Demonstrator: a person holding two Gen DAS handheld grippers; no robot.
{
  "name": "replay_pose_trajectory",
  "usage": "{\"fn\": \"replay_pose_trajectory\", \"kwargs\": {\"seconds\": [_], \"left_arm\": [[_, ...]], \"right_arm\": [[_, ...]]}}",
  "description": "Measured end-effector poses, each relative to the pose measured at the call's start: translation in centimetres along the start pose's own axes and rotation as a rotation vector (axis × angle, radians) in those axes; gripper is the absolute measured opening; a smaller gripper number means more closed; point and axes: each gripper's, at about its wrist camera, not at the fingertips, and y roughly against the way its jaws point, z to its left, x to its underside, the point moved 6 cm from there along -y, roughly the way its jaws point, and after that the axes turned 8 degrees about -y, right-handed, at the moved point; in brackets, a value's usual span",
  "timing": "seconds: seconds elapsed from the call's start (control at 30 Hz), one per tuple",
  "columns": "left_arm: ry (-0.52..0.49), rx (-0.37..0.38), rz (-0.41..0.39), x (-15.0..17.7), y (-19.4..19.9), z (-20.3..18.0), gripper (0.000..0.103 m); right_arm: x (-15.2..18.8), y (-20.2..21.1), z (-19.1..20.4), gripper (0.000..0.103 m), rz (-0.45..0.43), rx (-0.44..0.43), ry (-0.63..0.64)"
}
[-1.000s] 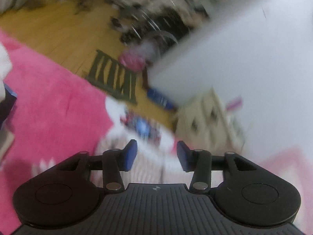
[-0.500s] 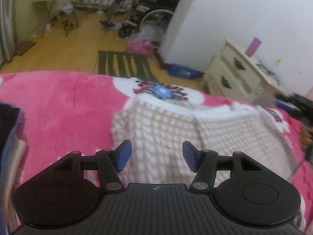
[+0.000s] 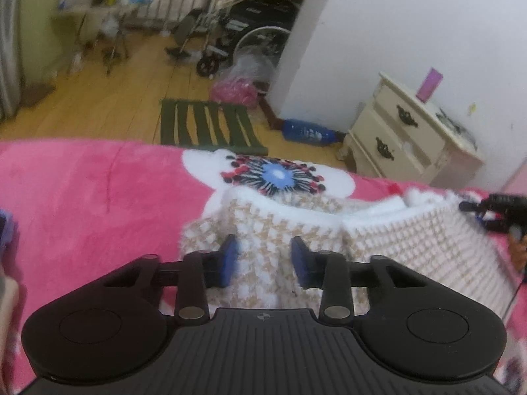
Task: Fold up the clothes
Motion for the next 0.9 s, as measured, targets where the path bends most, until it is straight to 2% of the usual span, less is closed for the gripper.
{"fn": "replay_pose_trajectory", "kwargs": {"seconds": [0.07, 0.1, 0.2, 0.27, 0.37, 0.47, 0.53, 0.57, 0.6, 0.67, 0.77, 0.8, 0.87, 0.9], "left_arm": [[-0.099, -0.067, -0.025, 0.1, -0.1, -0.9, 0.012], [-0.110, -0.074, -0.032, 0.3, -0.1, -1.0, 0.007], [-0.110, -0.086, -0.082, -0.2, 0.8, -1.1, 0.005], [-0.092, -0.087, -0.131, -1.2, 1.8, -1.0, 0.005], [-0.107, -0.099, -0.166, -2.6, 1.9, -1.0, 0.005], [-0.130, -0.136, -0.123, -2.3, -0.6, -1.1, 0.005], [-0.167, -0.171, -0.086, -1.4, -2.6, -1.2, 0.007], [-0.180, -0.184, -0.050, -0.9, -3.4, -1.2, 0.011], [-0.181, -0.190, -0.038, -0.6, -3.7, -1.2, 0.014], [-0.171, -0.199, -0.031, -0.8, -3.3, -1.2, 0.019], [-0.148, -0.211, -0.098, -2.5, 0.3, -1.1, 0.029], [-0.152, -0.210, -0.130, -3.1, 2.0, -1.2, 0.032], [-0.175, -0.154, -0.145, -3.4, 4.8, -2.8, 0.036], [-0.190, -0.087, -0.125, -3.0, 6.1, -4.1, 0.038]], "right_arm": [[0.6, -0.1, 1.9, 0.016, -0.012, 0.068, 0.135], [0.7, 0.3, 2.8, 0.010, -0.032, 0.081, 0.173], [1.1, 2.3, 4.8, 0.005, -0.131, 0.093, 0.236], [0.9, 3.4, 5.6, 0.005, -0.196, 0.067, 0.237], [0.0, 3.1, 5.5, 0.005, -0.236, 0.038, 0.199], [0.1, 0.2, 4.2, 0.005, -0.206, 0.115, 0.191], [0.5, -2.0, 2.9, 0.007, -0.166, 0.186, 0.194], [0.9, -2.8, 2.1, 0.011, -0.136, 0.198, 0.155], [0.8, -2.5, 2.0, 0.015, -0.152, 0.200, 0.147], [0.7, -1.6, 2.0, 0.018, -0.186, 0.202, 0.138], [0.4, 2.8, 4.1, 0.019, -0.269, 0.159, 0.209], [0.6, 4.8, 5.1, 0.019, -0.294, 0.119, 0.243], [2.2, 8.3, 7.1, 0.019, -0.293, 0.065, 0.335], [3.0, 10.0, 8.1, 0.019, -0.291, 0.042, 0.385]]}}
